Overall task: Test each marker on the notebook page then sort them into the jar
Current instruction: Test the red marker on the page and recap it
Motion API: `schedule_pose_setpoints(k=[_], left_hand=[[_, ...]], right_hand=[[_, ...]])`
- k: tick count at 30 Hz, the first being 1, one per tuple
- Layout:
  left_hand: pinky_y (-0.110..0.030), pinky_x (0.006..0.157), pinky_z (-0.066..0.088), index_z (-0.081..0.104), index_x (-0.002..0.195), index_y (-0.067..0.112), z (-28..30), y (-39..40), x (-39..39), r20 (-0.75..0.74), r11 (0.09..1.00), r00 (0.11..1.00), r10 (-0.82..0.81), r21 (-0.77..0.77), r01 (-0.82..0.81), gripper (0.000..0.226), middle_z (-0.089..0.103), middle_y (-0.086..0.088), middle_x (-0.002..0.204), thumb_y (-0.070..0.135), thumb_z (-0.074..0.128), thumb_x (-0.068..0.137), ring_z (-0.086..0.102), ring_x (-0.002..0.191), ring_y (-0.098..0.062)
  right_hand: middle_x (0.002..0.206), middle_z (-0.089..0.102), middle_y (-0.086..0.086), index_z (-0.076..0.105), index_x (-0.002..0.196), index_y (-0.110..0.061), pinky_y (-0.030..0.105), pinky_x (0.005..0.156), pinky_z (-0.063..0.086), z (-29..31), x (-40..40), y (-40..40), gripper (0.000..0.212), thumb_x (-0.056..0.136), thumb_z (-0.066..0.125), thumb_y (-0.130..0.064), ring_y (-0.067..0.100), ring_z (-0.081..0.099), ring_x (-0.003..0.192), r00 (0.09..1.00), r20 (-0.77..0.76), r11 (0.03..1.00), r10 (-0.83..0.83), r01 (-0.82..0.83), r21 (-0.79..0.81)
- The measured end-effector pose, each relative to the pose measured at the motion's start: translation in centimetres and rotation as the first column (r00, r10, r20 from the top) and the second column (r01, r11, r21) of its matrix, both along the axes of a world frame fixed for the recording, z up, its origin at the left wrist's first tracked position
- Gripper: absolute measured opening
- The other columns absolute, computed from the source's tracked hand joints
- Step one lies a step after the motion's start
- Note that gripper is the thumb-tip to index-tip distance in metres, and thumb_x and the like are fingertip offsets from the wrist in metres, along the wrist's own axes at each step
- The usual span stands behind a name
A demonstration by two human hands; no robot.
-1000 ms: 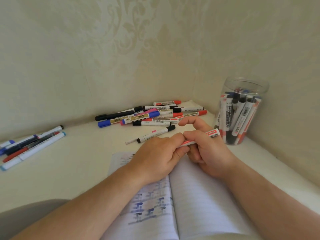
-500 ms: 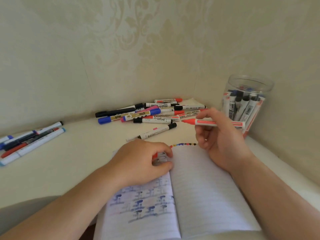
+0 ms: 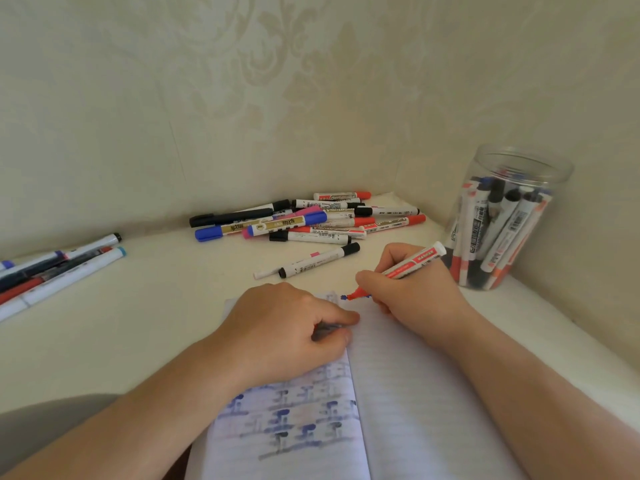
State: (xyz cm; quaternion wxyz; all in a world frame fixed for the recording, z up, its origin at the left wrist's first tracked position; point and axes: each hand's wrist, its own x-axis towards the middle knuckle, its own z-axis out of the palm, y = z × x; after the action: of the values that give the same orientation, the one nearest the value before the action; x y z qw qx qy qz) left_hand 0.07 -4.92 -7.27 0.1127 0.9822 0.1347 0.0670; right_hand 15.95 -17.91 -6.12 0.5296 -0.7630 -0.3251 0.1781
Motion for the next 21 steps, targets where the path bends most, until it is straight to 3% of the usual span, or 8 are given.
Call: schedule_pose_setpoints(k=[7,11,16,21], left_hand=[[-0.021,0.058,0.034,0.051,0.132,0.068,0.00,0.01,0.05,-0.008,1.000,1.000,0.004,-0.020,-0.004,0.039,0.055,0.024,0.062,0.062,0.039,0.095,0.052,0.067,0.005],[-0.021,0.057,0.032,0.051,0.132,0.068,0.03,-0.02,0.06,-0.008,1.000,1.000,0.007,-0.023,-0.007,0.039,0.055,0.023,0.062,0.062,0.039,0.095,0.053,0.067,0.004],[-0.023,0.060,0.038,0.050,0.132,0.069,-0.06,0.01,0.03,-0.010,1.000,1.000,0.010,-0.024,-0.010,0.040,0.056,0.022,0.064,0.063,0.038,0.094,0.053,0.069,0.004],[-0.022,0.062,0.041,0.050,0.132,0.068,-0.08,-0.05,-0.01,-0.019,1.000,1.000,0.009,-0.015,-0.010,0.040,0.057,0.022,0.066,0.064,0.037,0.095,0.054,0.071,0.002]], right_hand=[[0.059,0.068,0.014,0.059,0.073,0.001,0.026,0.047,0.045,-0.02,-0.05,0.25,0.027,0.083,0.079,-0.013,0.016,0.056,0.046,0.999,-0.023,0.999,0.037,-0.037,-0.009],[0.060,0.069,0.013,0.060,0.069,-0.008,0.025,0.048,0.046,0.04,-0.05,0.42,0.026,0.083,0.081,-0.015,0.015,0.058,0.047,0.998,-0.019,0.998,0.056,-0.057,-0.027],[0.061,0.070,0.014,0.061,0.069,-0.007,0.028,0.051,0.048,-0.12,0.00,0.46,0.027,0.080,0.082,-0.020,0.017,0.058,0.050,0.998,0.017,0.996,0.061,-0.060,-0.069],[0.064,0.067,0.023,0.057,0.068,-0.007,0.027,0.050,0.044,-0.25,0.07,0.54,0.027,0.079,0.079,-0.016,0.017,0.054,0.047,0.999,0.001,0.997,0.039,-0.039,-0.069]])
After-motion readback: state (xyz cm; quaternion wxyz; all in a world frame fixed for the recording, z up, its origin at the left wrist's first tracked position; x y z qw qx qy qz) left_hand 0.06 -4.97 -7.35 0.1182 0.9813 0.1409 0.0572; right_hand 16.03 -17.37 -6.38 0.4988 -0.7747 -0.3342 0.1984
